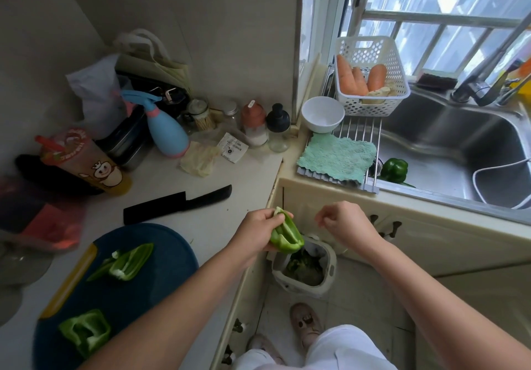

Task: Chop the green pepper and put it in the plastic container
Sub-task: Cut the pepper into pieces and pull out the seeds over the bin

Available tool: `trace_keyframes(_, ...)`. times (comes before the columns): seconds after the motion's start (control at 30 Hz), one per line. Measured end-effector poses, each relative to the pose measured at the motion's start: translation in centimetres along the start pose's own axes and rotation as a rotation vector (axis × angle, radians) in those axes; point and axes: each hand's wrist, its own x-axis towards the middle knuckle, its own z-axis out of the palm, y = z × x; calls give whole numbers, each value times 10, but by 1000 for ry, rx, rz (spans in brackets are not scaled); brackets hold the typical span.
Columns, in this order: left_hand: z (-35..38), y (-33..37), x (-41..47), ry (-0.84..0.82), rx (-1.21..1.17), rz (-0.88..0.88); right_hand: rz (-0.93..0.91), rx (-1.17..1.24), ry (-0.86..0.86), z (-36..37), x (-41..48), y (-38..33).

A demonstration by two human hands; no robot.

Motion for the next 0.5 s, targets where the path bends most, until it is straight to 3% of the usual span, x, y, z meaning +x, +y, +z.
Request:
trace_keyframes(0.2,7,1,7,57,22,84,-168,86,39,-7,-10,-15)
trace_keyframes(0.5,7,6,17,157,62,217,-263,100,19,0,-25,-30)
